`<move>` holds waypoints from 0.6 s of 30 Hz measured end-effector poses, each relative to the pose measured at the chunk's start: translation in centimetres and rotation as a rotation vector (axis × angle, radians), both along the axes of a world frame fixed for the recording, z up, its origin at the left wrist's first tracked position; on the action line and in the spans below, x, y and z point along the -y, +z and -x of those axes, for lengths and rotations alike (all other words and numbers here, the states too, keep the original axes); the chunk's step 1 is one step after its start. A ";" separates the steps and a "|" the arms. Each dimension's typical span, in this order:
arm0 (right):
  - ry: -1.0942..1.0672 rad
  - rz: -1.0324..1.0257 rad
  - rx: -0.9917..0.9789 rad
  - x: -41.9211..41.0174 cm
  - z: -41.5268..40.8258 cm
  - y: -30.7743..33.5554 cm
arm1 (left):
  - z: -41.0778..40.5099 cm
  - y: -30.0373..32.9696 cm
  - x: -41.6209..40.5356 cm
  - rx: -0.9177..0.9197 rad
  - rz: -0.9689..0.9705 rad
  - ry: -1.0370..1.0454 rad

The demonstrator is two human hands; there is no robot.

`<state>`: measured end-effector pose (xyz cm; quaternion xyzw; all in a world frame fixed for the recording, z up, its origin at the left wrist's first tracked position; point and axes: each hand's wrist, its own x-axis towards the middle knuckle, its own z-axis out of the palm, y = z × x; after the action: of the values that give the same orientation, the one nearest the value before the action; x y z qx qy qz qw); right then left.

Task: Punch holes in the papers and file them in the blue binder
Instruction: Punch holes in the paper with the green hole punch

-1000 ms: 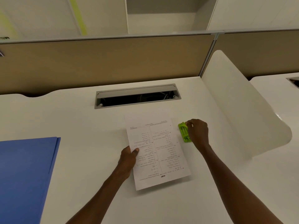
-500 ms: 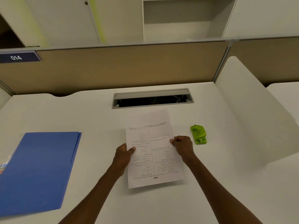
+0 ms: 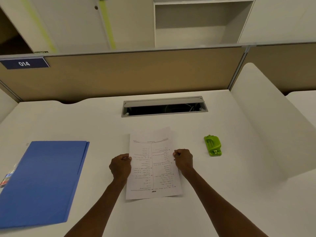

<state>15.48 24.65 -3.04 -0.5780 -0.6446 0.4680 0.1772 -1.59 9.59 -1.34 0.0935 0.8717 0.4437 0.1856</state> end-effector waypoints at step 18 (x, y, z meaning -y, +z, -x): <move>0.096 -0.134 0.100 0.6 1.0 -0.6 | 0.6 -0.7 0.9 -0.164 0.193 -0.076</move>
<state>14.50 24.09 -3.62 -0.5558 -0.7097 0.4022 0.1603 -2.21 8.71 -1.99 0.1442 0.9184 0.3414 0.1385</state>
